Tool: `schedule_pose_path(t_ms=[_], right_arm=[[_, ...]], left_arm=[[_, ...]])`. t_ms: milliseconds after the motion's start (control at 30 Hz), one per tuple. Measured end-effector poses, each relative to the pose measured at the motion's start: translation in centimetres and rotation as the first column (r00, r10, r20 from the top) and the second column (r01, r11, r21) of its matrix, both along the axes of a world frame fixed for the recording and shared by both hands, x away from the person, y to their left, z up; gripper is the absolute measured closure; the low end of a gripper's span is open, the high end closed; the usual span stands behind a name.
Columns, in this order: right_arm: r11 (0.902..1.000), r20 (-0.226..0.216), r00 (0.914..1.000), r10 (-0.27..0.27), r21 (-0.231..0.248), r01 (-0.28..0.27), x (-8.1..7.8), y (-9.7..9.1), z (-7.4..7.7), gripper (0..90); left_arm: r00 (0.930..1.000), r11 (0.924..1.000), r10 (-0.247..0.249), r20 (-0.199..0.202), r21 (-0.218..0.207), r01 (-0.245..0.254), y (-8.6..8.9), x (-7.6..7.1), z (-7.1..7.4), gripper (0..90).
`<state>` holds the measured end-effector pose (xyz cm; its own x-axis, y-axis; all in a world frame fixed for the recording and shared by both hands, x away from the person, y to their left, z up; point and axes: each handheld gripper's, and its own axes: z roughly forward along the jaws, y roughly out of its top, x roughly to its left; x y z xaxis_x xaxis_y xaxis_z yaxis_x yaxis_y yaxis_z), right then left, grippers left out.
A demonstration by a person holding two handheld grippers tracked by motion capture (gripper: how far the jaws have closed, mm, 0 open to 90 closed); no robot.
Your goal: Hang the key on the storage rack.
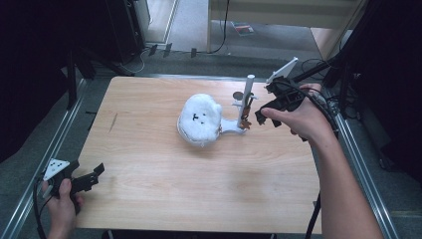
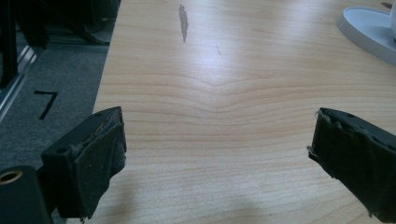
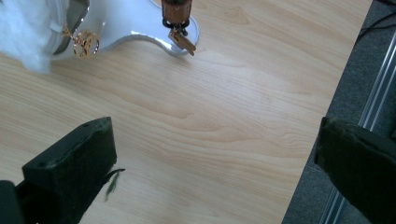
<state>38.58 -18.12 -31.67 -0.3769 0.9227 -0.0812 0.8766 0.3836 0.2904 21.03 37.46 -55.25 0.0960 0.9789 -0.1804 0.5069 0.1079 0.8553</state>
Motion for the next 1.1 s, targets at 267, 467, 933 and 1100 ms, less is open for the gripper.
schedule_pose_path(t_ms=[267, 467, 933, 1100], right_arm=[[0.9997, -0.001, 1.0, 0.0, 0.026, 0.0, -1.8, -1.1, -2.1, 0.0], [0.9984, 0.011, 0.9999, -0.005, 0.056, 0.005, -3.3, -2.1, -4.2, 0.0], [0.9901, 0.057, 0.9967, -0.058, 0.131, 0.05, -7.5, -6.0, -9.3, 0.0], [0.9856, 0.06, 0.9947, -0.083, 0.153, 0.073, -8.4, -7.0, -11.3, 0.0]], left_arm=[[1.0, 1.0, 0.002, 0.002, 0.0, -0.002, 0.0, 0.0, 0.0, 3.9], [1.0, 1.0, 0.004, 0.004, 0.001, -0.004, 0.0, -0.1, 0.0, 3.9], [1.0, 1.0, 0.001, 0.0, 0.008, -0.001, -0.1, -0.1, 0.0, 3.9], [1.0, 1.0, -0.001, -0.003, 0.009, 0.001, -0.1, 0.0, 0.0, 3.9]])
